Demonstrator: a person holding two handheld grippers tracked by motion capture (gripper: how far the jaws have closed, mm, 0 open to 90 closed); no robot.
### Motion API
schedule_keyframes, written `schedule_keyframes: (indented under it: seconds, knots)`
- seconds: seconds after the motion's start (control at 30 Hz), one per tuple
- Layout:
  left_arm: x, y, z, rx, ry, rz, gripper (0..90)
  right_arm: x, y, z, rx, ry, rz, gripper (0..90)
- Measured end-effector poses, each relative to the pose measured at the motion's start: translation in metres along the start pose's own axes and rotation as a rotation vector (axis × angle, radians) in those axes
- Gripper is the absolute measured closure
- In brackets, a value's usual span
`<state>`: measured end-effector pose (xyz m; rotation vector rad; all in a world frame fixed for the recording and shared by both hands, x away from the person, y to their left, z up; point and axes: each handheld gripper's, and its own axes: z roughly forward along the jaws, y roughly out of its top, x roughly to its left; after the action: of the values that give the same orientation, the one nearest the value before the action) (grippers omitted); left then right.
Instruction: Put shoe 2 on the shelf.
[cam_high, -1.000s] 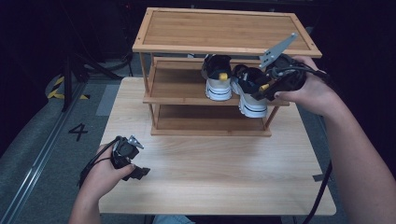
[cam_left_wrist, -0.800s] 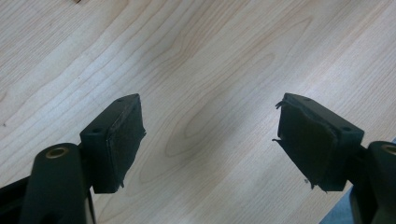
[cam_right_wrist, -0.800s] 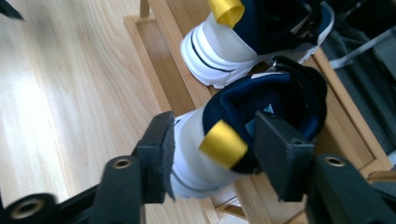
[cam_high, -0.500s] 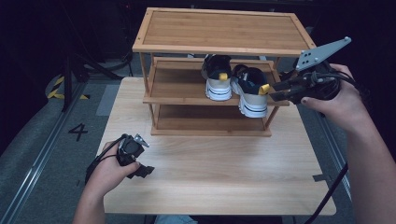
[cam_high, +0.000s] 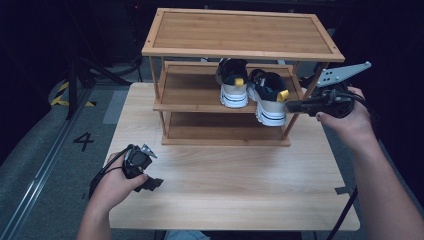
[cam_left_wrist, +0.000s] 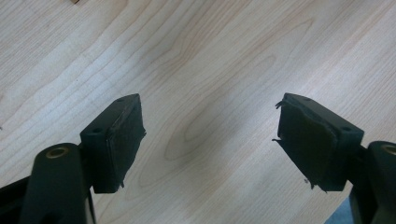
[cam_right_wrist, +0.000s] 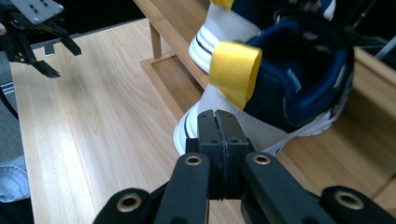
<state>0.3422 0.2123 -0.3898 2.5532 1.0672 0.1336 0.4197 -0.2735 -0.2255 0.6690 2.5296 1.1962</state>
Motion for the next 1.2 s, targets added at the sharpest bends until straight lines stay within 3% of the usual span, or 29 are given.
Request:
schedule_keyframes:
  seconds: [0.2, 0.47, 0.7, 0.8, 0.93, 1.2]
  knots:
    - [0.0, -0.008, -0.003, -0.003, 0.013, -0.014, 23.1, -0.004, -0.004, 0.017, 0.026, 0.011, 0.009, 90.0]
    - [0.0, -0.021, -0.009, -0.004, 0.03, -0.041, 23.1, -0.012, -0.001, 0.026, -0.001, 0.034, 0.006, 90.0]
    - [0.0, -0.026, -0.01, -0.001, 0.03, -0.06, 23.0, -0.023, 0.004, 0.04, -0.005, -0.01, 0.004, 90.0]
    - [0.0, -0.027, -0.009, 0.0, 0.027, -0.066, 23.0, -0.029, 0.006, 0.045, -0.017, 0.012, 0.016, 90.0]
    - [0.0, -0.027, -0.009, 0.001, 0.026, -0.063, 23.0, -0.035, 0.009, 0.052, -0.012, -0.018, 0.005, 90.0]
    - [0.001, -0.025, -0.009, -0.002, 0.024, -0.062, 23.1, -0.038, 0.013, 0.061, -0.018, -0.052, -0.008, 90.0]
